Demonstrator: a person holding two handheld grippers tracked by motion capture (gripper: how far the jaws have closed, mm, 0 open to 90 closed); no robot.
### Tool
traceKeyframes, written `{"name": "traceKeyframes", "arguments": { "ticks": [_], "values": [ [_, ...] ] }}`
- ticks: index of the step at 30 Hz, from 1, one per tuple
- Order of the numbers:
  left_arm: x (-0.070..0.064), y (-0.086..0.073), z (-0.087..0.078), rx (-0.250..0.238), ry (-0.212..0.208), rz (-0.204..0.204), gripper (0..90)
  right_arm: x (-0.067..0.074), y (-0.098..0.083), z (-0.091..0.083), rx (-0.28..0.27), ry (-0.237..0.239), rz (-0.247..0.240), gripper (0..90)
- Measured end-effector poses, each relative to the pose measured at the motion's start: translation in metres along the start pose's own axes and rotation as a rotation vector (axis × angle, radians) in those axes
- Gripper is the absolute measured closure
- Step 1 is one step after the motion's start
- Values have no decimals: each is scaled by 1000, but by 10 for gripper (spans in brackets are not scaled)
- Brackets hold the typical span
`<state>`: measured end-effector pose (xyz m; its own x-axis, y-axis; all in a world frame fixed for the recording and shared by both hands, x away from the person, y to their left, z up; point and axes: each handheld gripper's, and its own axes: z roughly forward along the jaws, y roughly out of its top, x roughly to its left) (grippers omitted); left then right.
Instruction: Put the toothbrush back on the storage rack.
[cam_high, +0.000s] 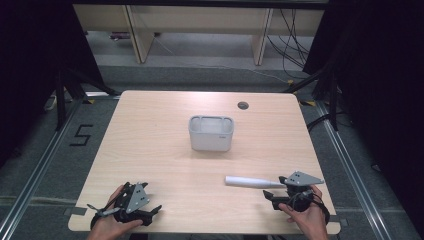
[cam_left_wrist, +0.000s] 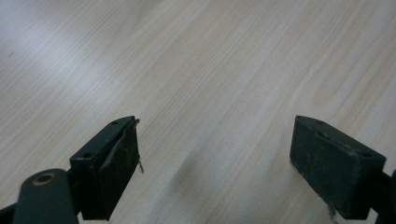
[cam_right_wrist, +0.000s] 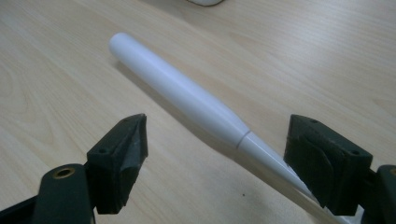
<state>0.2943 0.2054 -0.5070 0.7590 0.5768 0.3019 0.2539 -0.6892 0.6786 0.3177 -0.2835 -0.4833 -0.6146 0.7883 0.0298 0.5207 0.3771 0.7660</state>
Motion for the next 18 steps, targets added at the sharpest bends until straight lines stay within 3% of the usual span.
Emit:
{"name": "traceKeyframes", "arguments": {
  "ticks": [4, 6, 8, 9, 10, 13, 14, 15, 16, 18],
  "values": [
    [0, 0, -1, 1, -11, 0, 152, 3, 2, 2, -2, -16, 32, 216],
    [1, 0, -1, -2, -11, -3, 151, 1, 4, 3, -13, -15, 9, 216],
    [1, 0, -1, 7, -12, -11, 151, 2, 7, 4, -18, -33, 13, 216],
    [1, 0, -1, 7, -12, -11, 152, 2, 7, 4, -18, -33, 13, 216],
    [0, 0, 0, -5, 13, -7, 152, 3, 9, 7, -20, -7, 17, 216],
    [0, 0, 0, -6, 13, -8, 151, 6, 11, 7, -16, -25, 28, 219],
    [1, 0, 0, -6, 14, -7, 151, 6, 14, 10, -22, -19, 1, 226],
    [1, 0, 0, -5, 13, -7, 152, 10, 15, 9, -13, -21, 43, 229],
    [1, 0, 0, -5, 13, -7, 152, 7, 16, 11, -25, -13, 2, 233],
    [1, 0, 0, -3, 0, -15, 151, 7, 18, 13, -25, -12, -4, 238]
  ]
}}
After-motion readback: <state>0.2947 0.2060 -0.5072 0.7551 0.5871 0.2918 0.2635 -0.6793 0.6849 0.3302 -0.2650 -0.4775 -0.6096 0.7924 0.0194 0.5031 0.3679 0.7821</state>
